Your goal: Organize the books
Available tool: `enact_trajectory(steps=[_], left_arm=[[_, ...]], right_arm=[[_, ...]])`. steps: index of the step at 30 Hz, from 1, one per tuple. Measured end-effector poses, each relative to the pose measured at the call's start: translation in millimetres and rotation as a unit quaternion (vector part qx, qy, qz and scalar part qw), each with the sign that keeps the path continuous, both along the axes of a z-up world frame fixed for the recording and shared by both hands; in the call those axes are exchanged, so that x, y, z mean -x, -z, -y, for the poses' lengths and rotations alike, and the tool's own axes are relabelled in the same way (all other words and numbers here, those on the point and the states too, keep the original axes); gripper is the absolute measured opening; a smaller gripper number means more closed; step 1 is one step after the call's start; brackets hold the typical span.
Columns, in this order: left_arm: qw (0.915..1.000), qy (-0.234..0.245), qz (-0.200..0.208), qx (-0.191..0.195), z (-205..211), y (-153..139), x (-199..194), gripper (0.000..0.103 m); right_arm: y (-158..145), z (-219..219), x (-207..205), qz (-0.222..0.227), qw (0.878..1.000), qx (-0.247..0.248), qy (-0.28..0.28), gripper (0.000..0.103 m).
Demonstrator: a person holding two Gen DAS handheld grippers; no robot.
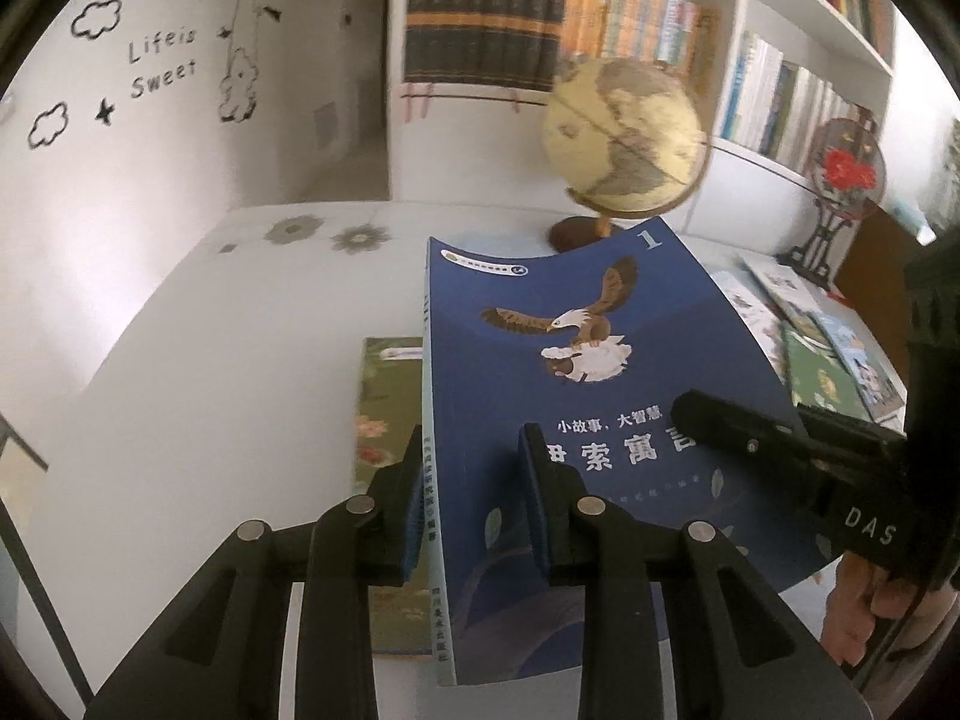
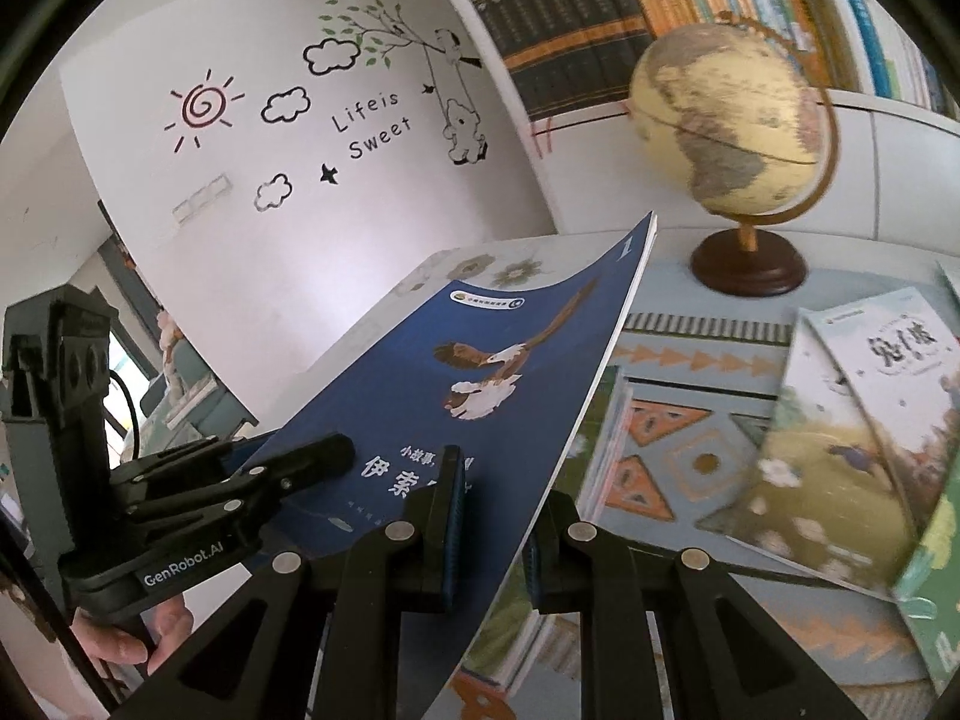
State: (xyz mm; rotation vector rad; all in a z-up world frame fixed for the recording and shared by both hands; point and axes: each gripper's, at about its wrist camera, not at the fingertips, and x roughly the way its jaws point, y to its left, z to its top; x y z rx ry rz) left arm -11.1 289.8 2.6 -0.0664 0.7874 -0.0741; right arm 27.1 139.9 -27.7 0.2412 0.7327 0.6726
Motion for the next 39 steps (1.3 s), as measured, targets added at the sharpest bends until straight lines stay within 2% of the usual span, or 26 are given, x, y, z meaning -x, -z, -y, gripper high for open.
enact_trajectory(steps=[6, 14, 21, 24, 26, 28, 31, 36, 39], left_arm=[[0.9991, -0.024, -0.028, 0.021, -28.9, 23.6, -9.3, 0.024], [0.9958, -0.024, -0.073, 0.05, -38.3, 64.0, -21.5, 0.025], [0.9945, -0.029, -0.075, 0.068, -41.5, 72.5, -20.3, 0.028], [0.9954, -0.044, -0.073, 0.044, -42.0, 72.4, -18.7, 0.028], [0.9955, -0.05, -0.076, 0.027, -41.4, 72.5, -18.0, 0.028], [0.9948, -0.051, -0.082, 0.03, -42.0, 72.3, -18.3, 0.028], [0.994, -0.064, -0.088, 0.012, -40.4, 71.6, -18.9, 0.028], [0.9929, -0.066, -0.099, 0.005, -37.5, 69.4, -18.1, 0.028], [0.992, -0.071, -0.105, -0.003, -33.2, 67.7, -18.2, 0.029]], right_arm=[[23.9, -29.8, -5.4, -0.006, 1.0, 0.005, -0.008, 0.016], [60.6, -36.9, -17.8, -0.048, 0.999, 0.012, 0.001, 0.016], [71.1, -36.7, -22.5, -0.057, 0.998, 0.008, 0.001, 0.018], [71.9, -37.4, -23.0, -0.052, 0.999, 0.01, 0.002, 0.024], [71.3, -38.1, -22.7, -0.046, 0.999, 0.007, 0.0, 0.032], [69.4, -40.6, -19.9, -0.046, 0.999, 0.001, -0.008, 0.053], [64.6, -43.4, -17.7, -0.047, 0.998, 0.029, -0.001, 0.066], [61.6, -35.3, -18.8, -0.062, 0.996, 0.066, 0.023, 0.068], [56.1, -24.6, -19.5, -0.061, 0.995, 0.068, 0.034, 0.068]])
